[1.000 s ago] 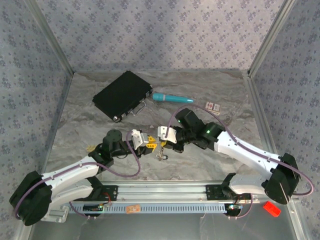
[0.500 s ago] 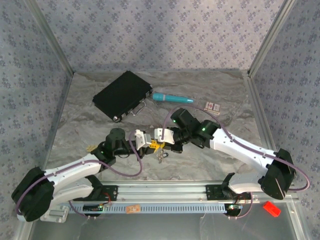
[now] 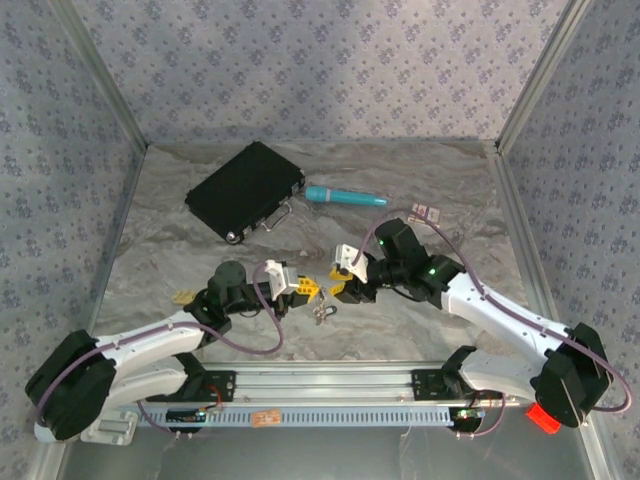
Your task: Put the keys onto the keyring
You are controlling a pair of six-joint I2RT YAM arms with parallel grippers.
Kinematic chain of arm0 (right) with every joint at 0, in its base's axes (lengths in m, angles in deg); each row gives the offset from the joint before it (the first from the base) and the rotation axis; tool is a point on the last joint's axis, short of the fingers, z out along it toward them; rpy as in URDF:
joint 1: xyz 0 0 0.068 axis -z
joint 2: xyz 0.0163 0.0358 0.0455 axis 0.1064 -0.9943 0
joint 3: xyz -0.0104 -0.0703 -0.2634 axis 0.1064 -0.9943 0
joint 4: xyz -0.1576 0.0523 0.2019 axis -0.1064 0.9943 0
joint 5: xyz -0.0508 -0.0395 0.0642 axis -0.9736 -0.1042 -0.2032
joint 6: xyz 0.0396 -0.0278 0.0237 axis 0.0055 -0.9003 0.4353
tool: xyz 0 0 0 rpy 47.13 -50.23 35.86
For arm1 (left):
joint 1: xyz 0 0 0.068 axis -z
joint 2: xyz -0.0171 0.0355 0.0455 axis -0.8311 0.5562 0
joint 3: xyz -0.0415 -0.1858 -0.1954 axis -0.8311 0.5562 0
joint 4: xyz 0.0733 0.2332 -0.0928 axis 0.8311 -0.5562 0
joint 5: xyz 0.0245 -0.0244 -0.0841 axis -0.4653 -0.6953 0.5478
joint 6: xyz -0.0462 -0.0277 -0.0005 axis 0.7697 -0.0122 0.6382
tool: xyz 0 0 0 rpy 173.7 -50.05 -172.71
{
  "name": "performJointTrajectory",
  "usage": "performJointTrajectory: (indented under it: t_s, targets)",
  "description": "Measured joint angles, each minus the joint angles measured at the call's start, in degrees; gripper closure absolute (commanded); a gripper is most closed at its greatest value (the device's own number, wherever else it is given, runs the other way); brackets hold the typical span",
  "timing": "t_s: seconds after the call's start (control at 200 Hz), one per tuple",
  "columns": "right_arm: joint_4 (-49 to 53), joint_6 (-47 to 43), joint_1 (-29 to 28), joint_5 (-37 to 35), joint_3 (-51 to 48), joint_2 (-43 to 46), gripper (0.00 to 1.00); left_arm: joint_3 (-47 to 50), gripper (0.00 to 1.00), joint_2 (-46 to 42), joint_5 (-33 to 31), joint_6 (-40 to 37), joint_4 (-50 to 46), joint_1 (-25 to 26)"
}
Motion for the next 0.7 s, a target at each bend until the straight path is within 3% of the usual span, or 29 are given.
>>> performJointTrajectory:
  t_s: [0.17, 0.365, 0.435, 0.54, 0.705]
  targets:
    - [-4.74, 2.71, -0.15, 1.90, -0.92, -1.51, 0.70, 0.20, 1.00, 1.40, -0.04, 2.08, 4.66, 0.00]
    - [-7.23, 4.15, -0.42, 2.69, -0.98, -2.62, 1.00, 0.24, 1.00, 1.84, -0.48, 3.10, 6.54, -0.02]
    - [-7.06, 4.37, -0.42, 2.84, -0.98, -2.62, 1.00, 0.26, 1.00, 1.84, -0.83, 3.13, 6.51, 0.00]
    - [-5.42, 3.56, -0.48, 2.45, -0.37, -2.62, 1.00, 0.24, 0.78, 1.53, -1.27, 2.69, 5.42, 0.02]
    - [3.30, -1.31, -2.14, -1.31, 4.79, -3.28, 1.00, -1.33, 0.75, -0.46, -2.64, 1.11, -1.99, 0.02]
